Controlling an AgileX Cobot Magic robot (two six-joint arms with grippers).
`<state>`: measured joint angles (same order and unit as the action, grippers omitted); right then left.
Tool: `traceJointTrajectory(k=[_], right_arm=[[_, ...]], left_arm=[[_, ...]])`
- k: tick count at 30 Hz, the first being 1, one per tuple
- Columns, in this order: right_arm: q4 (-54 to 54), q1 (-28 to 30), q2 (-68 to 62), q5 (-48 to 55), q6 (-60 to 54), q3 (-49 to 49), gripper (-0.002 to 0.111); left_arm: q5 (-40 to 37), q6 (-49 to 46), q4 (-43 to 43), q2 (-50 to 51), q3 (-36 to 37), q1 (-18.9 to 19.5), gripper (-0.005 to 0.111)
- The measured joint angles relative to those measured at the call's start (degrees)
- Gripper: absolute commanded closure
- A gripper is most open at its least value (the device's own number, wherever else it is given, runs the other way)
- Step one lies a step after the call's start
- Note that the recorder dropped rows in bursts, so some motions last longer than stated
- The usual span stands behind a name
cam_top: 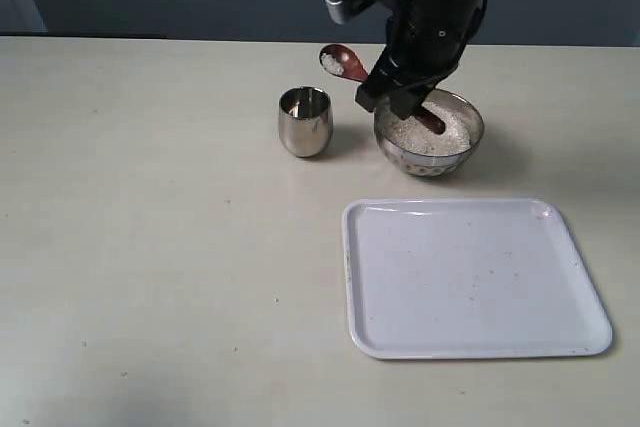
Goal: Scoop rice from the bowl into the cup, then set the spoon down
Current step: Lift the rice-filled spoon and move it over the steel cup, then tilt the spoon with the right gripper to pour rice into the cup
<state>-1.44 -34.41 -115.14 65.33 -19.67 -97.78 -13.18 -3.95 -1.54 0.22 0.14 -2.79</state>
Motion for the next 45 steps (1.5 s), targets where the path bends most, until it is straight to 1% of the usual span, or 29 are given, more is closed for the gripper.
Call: traceJointTrajectory(k=[5,16,26,33,45], right_arm=[[0.1,0.0,-0.6,-0.2,0.1,-1.2,0.109],[0.4,-1.2,-7.5,0.6,0.1,-8.2,0.109],[-11.0,-4.1,-9.9,-0.5,0.2,-9.0,0.109],[-12.0,-4.7,-9.9,-2.4,0.2,-9.0,0.109],[-15.0,-5.8,-10.2,-2.7,0.3,-9.0,0.109]], left_arm=[[0.0,0.0,0.0,0.0,0.0,0.0,0.106],[0.0,0.0,0.0,0.0,0.0,0.0,0.106],[0.0,0.0,0.0,0.0,0.0,0.0,0.106],[0.0,0.0,0.0,0.0,0.0,0.0,0.106],[0.0,0.0,0.0,0.0,0.0,0.0,0.106]])
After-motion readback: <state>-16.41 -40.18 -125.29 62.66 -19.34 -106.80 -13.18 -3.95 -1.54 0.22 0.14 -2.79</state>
